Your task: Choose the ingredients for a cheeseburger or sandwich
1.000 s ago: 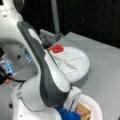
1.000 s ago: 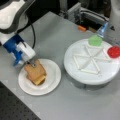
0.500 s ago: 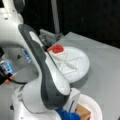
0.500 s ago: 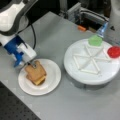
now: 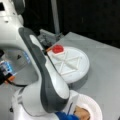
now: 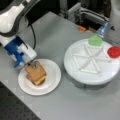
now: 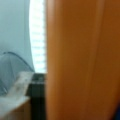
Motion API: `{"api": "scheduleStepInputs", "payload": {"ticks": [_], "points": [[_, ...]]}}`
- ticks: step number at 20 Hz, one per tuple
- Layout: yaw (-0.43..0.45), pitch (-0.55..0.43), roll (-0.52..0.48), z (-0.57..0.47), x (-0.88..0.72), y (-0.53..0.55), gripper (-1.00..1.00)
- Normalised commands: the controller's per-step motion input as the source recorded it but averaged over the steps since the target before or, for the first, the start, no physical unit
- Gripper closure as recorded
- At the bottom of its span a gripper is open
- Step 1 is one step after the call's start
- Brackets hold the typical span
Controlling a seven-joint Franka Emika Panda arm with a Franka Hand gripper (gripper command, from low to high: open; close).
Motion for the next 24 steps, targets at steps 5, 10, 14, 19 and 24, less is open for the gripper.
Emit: {"api": "scheduleStepInputs", "payload": {"ticks": [5, 10, 14, 19, 24], "points": [[0.335, 0.106, 0.098, -0.1, 0.36, -0.26, 1.0], [0.345, 0.1, 0.133, -0.05, 0.39, -0.25, 1.0], [0.343, 0.089, 0.135, -0.02, 0.39, -0.26, 1.0], [0.34, 0.087, 0.119, -0.03, 0.37, -0.26, -1.0], [0.342, 0.101, 0.143, -0.04, 0.36, -0.25, -1.0]]}}
